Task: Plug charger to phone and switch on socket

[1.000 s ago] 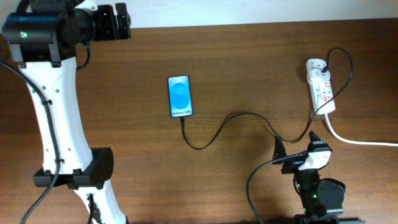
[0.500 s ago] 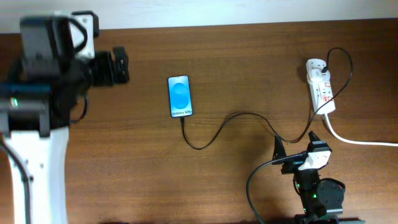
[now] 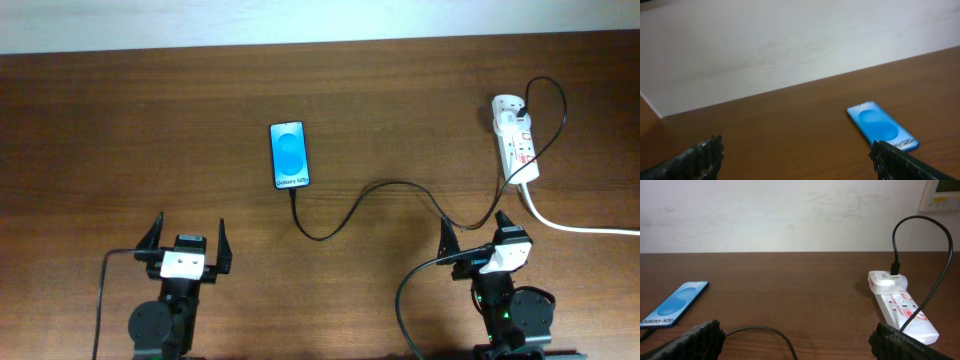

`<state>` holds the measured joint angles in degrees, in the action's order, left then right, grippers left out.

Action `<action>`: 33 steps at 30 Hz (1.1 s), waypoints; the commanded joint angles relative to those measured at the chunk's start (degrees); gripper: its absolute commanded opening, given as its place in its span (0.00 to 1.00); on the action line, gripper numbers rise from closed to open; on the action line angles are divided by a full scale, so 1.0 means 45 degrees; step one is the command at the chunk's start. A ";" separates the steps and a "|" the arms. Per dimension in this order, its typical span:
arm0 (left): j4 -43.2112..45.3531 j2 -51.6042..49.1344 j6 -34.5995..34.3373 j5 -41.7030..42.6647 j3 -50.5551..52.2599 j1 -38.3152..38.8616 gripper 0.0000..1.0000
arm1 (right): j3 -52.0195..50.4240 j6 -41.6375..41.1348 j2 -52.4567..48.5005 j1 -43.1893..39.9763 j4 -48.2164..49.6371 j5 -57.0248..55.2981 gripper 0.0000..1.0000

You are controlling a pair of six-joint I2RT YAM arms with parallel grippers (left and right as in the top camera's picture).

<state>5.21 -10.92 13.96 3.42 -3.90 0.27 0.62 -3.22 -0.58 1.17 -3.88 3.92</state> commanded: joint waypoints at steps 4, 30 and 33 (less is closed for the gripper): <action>-0.2093 0.2390 0.0495 0.0287 0.0748 -0.0350 0.99 | -0.0068 -0.0044 0.0087 0.0083 -0.0063 0.0068 0.98; -0.2093 0.2361 0.0495 0.0282 0.0748 -0.0350 0.99 | -0.0068 -0.0044 0.0083 0.0083 -0.0063 0.0068 0.98; -0.2093 0.2361 0.0495 0.0282 0.0748 -0.0350 0.99 | -0.0068 -0.0044 0.0083 0.0083 -0.0063 0.0068 0.98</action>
